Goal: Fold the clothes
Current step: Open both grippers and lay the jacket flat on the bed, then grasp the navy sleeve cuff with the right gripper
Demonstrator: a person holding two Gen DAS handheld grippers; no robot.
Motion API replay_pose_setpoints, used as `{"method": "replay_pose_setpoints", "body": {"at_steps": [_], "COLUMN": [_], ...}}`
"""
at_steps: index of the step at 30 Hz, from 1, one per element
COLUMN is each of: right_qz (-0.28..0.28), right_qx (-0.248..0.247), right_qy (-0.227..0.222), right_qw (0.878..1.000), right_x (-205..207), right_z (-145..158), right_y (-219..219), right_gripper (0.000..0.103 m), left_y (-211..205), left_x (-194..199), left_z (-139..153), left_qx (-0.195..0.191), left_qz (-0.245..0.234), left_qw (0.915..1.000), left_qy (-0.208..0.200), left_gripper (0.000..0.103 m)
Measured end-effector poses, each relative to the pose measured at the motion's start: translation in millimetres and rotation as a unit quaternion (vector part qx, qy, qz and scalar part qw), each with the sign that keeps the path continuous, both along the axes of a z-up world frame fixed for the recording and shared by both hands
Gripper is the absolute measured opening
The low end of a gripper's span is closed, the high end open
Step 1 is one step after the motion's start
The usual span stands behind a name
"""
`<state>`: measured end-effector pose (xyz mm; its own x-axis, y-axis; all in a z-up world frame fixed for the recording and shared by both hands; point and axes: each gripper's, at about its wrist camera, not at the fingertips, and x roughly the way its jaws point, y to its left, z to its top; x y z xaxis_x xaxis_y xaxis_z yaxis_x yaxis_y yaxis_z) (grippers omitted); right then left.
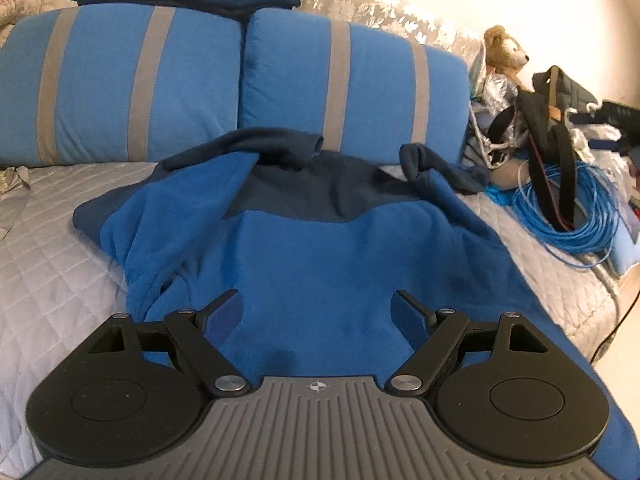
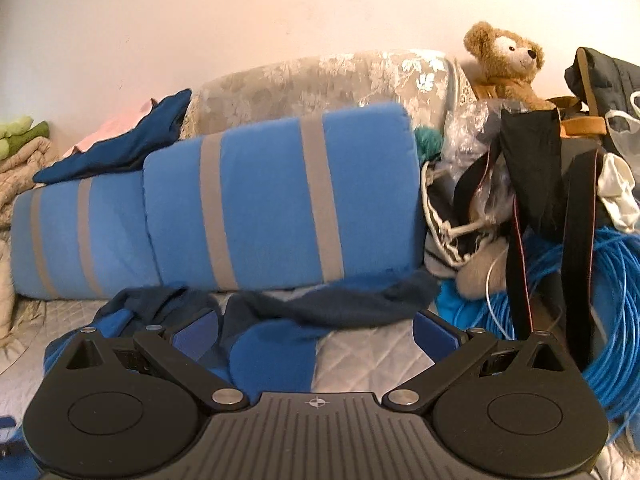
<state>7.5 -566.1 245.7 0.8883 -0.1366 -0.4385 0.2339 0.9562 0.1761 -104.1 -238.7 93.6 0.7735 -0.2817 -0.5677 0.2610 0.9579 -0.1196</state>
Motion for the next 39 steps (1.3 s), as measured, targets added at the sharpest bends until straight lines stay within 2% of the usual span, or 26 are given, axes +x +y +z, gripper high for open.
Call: {"method": "replay_pose_setpoints", "body": {"at_steps": [5,13,22,28,32,34,37,39], "right_qz": [-0.019,-0.035,-0.032,-0.045,-0.071,-0.104,-0.155,-0.17], "right_qx": [0.035,0.098,0.142,0.159,0.182,0.198,0.182,0.209], "right_qy": [-0.008,0.007,0.038,0.041,0.022,0.004,-0.002,0.002], "right_qw": [0.999,0.995,0.989,0.985,0.981,0.975,0.971,0.963], "right_x": [26.8,69.1,119.3,160.2,181.6,185.8,191.8,196.5], "right_z": [-12.2,-62.6,-121.4,-147.8,-157.9,-162.3,-171.6,-181.5], "right_y": [-14.0,-20.5,-11.8,-15.9,-25.3,-33.2,-45.2,-56.7], "right_gripper": [0.103,0.102,0.088,0.08,0.079,0.079,0.072,0.065], "left_y": [-0.2,9.9,14.8,15.8,21.5,21.3,19.8,20.3], "left_x": [1.3,3.4,11.1,15.6,16.2,15.6,15.1,15.1], "left_z": [-4.7,-9.2,-13.1,-16.8,-19.2,-19.2,-19.0,-19.2], "left_qx": [0.007,-0.021,-0.04,-0.053,-0.074,-0.075,-0.072,-0.073], "left_qz": [0.01,0.044,0.042,0.036,0.043,0.044,0.044,0.044], "left_qw": [0.9999,0.9988,0.998,0.9974,0.9957,0.9956,0.9958,0.9958], "left_qy": [0.003,0.009,0.025,0.033,0.036,0.035,0.033,0.032], "left_gripper": [0.081,0.081,0.081,0.081,0.081,0.081,0.081,0.081]}}
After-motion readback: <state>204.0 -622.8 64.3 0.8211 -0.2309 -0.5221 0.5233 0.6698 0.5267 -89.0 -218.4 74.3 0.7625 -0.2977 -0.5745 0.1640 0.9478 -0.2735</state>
